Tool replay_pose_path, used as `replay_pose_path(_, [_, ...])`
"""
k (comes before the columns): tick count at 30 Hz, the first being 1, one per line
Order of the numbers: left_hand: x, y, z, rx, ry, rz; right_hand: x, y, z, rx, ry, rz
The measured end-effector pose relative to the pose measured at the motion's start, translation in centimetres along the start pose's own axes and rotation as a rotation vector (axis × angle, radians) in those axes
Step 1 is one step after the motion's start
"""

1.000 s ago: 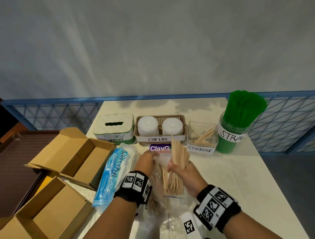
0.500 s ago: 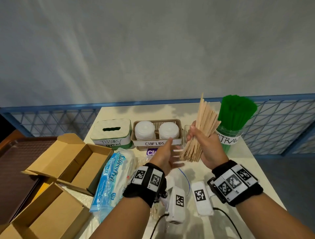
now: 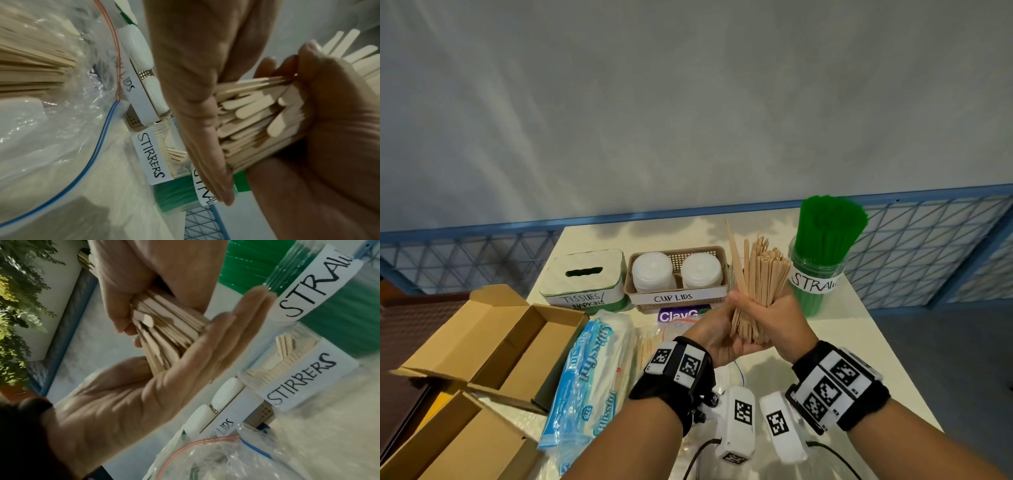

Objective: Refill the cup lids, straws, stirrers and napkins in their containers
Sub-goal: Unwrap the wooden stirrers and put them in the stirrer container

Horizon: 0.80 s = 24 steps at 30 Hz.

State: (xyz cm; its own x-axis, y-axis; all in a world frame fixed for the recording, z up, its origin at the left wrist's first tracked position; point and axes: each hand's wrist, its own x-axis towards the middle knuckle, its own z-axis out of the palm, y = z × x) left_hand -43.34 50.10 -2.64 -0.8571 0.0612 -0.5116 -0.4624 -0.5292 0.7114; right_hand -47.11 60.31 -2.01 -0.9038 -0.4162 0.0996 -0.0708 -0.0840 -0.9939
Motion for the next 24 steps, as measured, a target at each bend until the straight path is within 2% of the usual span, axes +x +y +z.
replay_pose_path(4, [1.1, -0.1, -0.3, 0.035, -0.026, -0.028, 0.4, 0.9, -0.6, 0.001, -0.006, 0.050])
replay_pose_path(6, [1.5, 0.4, -0.3, 0.148, -0.024, -0.030, 1.2, 0.7, -1.0, -0.027, 0.005, 0.058])
replay_pose_path(8, [2.3, 1.4, -0.4, 0.285, 0.043, 0.025, 2.5, 0.2, -1.7, -0.037, 0.036, 0.027])
replay_pose_path(10, [3.7, 2.6, -0.8, 0.409, 0.157, 0.167, 4.3, -0.4, -2.3, -0.014, 0.098, -0.038])
replay_pose_path(13, [6.2, 4.4, -1.0, 0.552, 0.366, 0.484, 7.4, -0.6, -3.1, 0.015, 0.229, -0.105])
replay_pose_path(16, [8.2, 5.5, -0.1, 0.730, 0.524, 0.627, 10.0, 0.6, -3.1, -0.013, 0.295, -0.097])
replay_pose_path(20, [10.5, 5.4, 0.7, 0.703, 0.509, 0.694, 11.7, 3.4, -2.2, -0.037, 0.328, -0.021])
replay_pose_path(24, [11.7, 4.7, 0.8, 0.574, 0.355, 0.693, 11.7, 5.8, -1.2, -0.081, 0.330, 0.102])
